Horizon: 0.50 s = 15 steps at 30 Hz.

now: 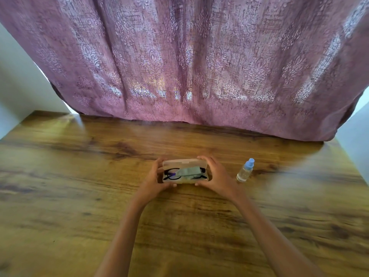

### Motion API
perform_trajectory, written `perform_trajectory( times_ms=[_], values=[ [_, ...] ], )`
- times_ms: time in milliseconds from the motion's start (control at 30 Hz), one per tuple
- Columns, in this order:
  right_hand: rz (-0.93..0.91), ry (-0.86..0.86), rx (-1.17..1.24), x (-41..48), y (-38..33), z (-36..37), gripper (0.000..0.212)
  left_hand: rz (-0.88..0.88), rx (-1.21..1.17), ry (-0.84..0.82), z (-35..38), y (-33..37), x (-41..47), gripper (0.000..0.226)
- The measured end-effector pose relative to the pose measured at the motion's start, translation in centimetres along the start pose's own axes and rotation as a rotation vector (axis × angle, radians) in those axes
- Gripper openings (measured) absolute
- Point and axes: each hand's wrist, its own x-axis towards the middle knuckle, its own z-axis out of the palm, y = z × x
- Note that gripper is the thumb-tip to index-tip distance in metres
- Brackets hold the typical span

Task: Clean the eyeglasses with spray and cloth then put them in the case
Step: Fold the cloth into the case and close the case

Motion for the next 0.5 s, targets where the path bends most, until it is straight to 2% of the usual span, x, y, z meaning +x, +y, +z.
perform_trajectory(
  times_ms=[100,167,333,500],
  values=[
    [-0.041,0.052,-0.044,-0.3,0.1,0.2,0.057,0.072,0.077,0.052,0.2,-0.2,-0.1,0.058],
    [-0.052,0.081,-0.052,-0.5,0.4,0.5,0.05,0.121,0.129,0.063,0.2,-0.1,-0.1,0.048],
    [-0.075,0.111,-0.079,-0.7,1.1,1.2,0.048,0.369,0.376,0.107,0.3,-1.1,-0.3,0.046],
    [-0.139,0.116,-0.171,-1.2,0.9,1.5,0.046,0.412,0.525,0.218,1.0,-1.6,-0.5,0.046]
  ],
)
